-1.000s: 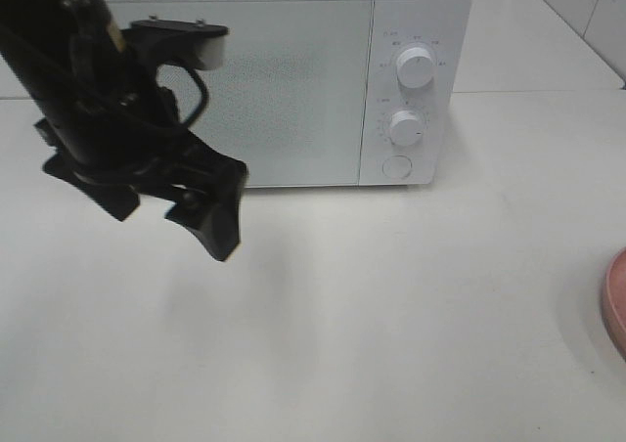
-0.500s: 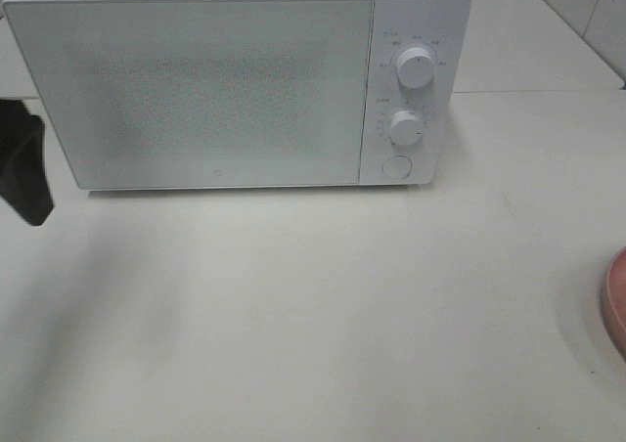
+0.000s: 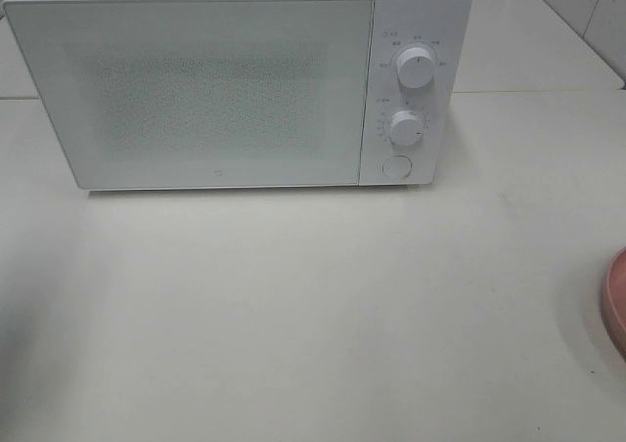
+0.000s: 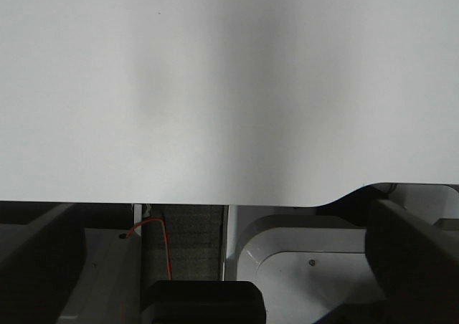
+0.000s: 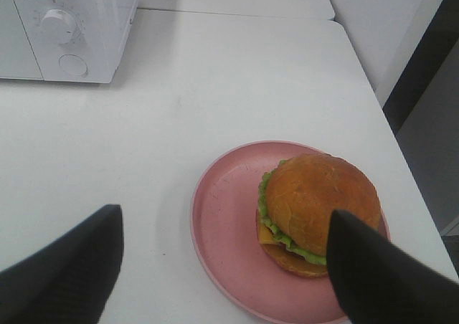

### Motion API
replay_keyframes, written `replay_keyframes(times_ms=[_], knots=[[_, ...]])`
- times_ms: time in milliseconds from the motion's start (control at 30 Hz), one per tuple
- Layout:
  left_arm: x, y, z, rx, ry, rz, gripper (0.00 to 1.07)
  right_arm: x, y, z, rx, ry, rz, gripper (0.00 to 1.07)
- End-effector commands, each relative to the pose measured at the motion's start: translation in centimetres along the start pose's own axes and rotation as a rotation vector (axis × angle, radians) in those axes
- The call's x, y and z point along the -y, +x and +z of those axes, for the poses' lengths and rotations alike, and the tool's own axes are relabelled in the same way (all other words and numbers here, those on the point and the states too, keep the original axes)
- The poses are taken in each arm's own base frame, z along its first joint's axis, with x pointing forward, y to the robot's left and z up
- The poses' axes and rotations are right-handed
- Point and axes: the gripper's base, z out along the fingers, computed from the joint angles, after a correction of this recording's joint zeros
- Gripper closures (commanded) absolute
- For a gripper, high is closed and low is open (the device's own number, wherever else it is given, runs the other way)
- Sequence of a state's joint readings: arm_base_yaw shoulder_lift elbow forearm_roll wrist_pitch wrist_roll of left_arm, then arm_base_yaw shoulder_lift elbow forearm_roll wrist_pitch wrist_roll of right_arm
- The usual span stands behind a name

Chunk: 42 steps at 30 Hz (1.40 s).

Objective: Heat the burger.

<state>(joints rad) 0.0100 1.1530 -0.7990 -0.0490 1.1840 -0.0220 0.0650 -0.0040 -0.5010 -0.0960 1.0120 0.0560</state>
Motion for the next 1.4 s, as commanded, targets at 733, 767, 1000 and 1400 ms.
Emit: replay_keyframes(times_ms=[733, 767, 1000, 1400], knots=[[-1.0, 12.5, -2.5, 0.637, -0.052, 0.045, 0.08, 0.1, 0.2, -0.2, 0.033, 0.009, 0.0, 0.31], [-1.0, 13.4, -2.9, 0.701, -0.05, 0.046, 0.08, 0.1, 0.2, -0.2, 0.033, 0.009, 0.0, 0.31], [-1.0, 16.0, -3.7, 0.874, -0.028, 0.045, 0.08, 0.1, 0.2, -0.2, 0.033, 0.009, 0.0, 0.31], [-0.7, 18.5, -4.1, 1.038, 0.016, 0.048, 0.08, 0.1, 0.2, -0.2, 0.033, 0.009, 0.0, 0.31]])
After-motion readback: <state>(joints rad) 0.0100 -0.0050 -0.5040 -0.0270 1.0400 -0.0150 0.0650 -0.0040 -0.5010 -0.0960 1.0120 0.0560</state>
